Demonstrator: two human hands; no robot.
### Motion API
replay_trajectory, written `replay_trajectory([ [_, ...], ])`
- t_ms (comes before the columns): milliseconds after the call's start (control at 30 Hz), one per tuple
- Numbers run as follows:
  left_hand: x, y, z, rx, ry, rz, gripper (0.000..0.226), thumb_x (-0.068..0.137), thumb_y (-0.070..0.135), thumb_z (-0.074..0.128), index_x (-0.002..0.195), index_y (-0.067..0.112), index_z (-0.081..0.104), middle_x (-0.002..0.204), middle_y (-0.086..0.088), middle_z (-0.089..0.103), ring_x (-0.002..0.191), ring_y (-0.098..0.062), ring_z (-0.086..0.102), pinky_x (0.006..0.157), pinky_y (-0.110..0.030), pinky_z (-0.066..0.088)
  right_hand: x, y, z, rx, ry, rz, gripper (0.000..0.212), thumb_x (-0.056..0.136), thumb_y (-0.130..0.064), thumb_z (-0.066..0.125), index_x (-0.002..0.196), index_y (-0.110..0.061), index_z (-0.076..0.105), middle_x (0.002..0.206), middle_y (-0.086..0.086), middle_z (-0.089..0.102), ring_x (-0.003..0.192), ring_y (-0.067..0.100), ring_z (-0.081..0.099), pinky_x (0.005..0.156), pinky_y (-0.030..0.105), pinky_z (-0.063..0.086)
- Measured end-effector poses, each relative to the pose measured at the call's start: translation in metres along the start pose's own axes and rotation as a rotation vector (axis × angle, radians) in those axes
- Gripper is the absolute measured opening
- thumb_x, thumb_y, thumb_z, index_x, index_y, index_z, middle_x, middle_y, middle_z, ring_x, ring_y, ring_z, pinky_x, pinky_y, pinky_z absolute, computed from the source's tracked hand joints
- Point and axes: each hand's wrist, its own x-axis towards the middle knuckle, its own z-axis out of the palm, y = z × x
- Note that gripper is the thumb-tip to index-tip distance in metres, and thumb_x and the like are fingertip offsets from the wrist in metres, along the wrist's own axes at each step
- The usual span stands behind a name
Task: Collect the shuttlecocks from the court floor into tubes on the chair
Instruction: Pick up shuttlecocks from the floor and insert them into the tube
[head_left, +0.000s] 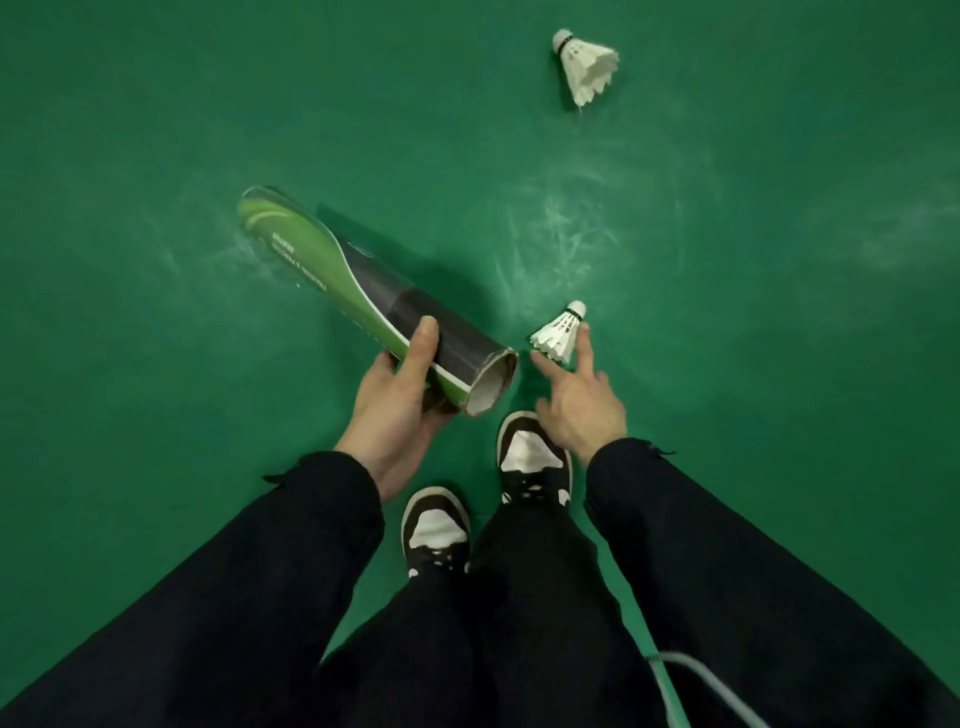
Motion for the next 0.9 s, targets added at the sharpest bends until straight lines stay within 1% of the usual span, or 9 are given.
replay_trajectory([
  [67,0.012,0.000,0.000,0.006,0.004,0.002,0.052,0.100,0.042,0.059,0.137,0.006,0.051,0.110,-0.003,0.080,0.101,-0.016,0.076,0.082,-0.033,0.060,0.020,0.003,0.011,-0.075,0.116,-0.059,0.065,0.096,-0.012,0.054,0.157,-0.027,0.033,0.171,0.007,-0.012,0.125,0.036,0.052,0.092,0.046,0.057],
  [167,0.009,0.006,-0.003,0.011,-0.003,-0.023,0.054,0.099,0.042,0.060,0.138,0.006,0.051,0.110,-0.003,0.080,0.101,-0.016,0.077,0.082,-0.033,0.060,0.024,0.004,0.010,0.044,0.403,-0.106,0.035,0.099,-0.008,0.049,0.133,-0.009,0.055,0.165,0.008,0.031,0.103,0.028,0.066,0.082,0.045,0.060],
  [300,-0.037,0.032,-0.009,-0.041,0.027,-0.037,0.053,0.101,0.041,0.058,0.140,0.005,0.052,0.111,-0.003,0.080,0.099,-0.014,0.077,0.083,-0.033,0.060,-0.045,-0.023,-0.048,0.880,0.597,0.133,0.026,0.098,-0.015,0.058,0.119,-0.017,0.073,0.119,-0.002,0.074,0.109,0.006,0.069,0.102,0.030,0.053],
  [400,-0.094,0.057,-0.002,-0.111,0.088,-0.035,0.054,0.102,0.041,0.058,0.139,0.002,0.055,0.108,-0.003,0.080,0.092,-0.014,0.077,0.074,-0.030,0.062,-0.148,-0.053,-0.110,1.228,0.651,0.019,0.031,0.091,-0.002,0.064,0.094,-0.032,0.071,0.093,-0.017,0.071,0.082,-0.010,0.066,0.079,0.012,0.052],
  [533,-0.172,0.088,0.026,-0.187,0.089,-0.042,0.069,0.099,0.046,0.061,0.141,-0.008,0.054,0.135,-0.023,0.066,0.113,-0.030,0.068,0.088,-0.039,0.062,-0.247,-0.087,-0.161,1.003,0.492,-0.302,0.027,0.083,-0.008,0.066,0.086,-0.034,0.069,0.095,-0.019,0.067,0.093,-0.001,0.065,0.087,0.025,0.055],
  [600,-0.211,0.100,0.044,-0.180,0.060,-0.029,0.069,0.099,0.047,0.060,0.139,-0.009,0.055,0.135,-0.026,0.065,0.108,-0.029,0.068,0.087,-0.038,0.061,-0.271,-0.099,-0.182,0.826,0.448,-0.287,0.009,0.085,-0.025,0.065,0.091,-0.027,0.071,0.097,-0.013,0.059,0.092,0.006,0.059,0.083,0.032,0.053],
  [700,-0.263,0.123,0.071,-0.169,0.029,-0.004,0.070,0.099,0.047,0.062,0.138,-0.011,0.054,0.134,-0.028,0.065,0.105,-0.030,0.069,0.095,-0.043,0.057,-0.302,-0.110,-0.221,0.622,0.613,-0.154,0.014,0.080,-0.029,0.073,0.090,-0.023,0.065,0.101,-0.006,0.044,0.084,0.009,0.049,0.071,0.038,0.053],
  [800,-0.301,0.154,0.095,-0.174,0.010,0.032,0.068,0.099,0.047,0.061,0.136,-0.010,0.056,0.131,-0.029,0.066,0.103,-0.031,0.070,0.095,-0.043,0.057,-0.333,-0.119,-0.271,0.743,0.642,-0.217,0.009,0.087,-0.031,0.068,0.091,-0.024,0.066,0.096,-0.012,0.053,0.079,0.004,0.053,0.067,0.030,0.050],
  [900,-0.323,0.186,0.111,-0.183,-0.007,0.086,0.068,0.098,0.049,0.061,0.137,-0.007,0.057,0.127,-0.025,0.070,0.108,-0.032,0.071,0.097,-0.043,0.058,-0.356,-0.129,-0.314,0.818,0.545,-0.397,0.024,0.097,-0.033,0.050,0.102,-0.020,0.069,0.095,-0.011,0.064,0.081,0.007,0.061,0.068,0.029,0.049],
])
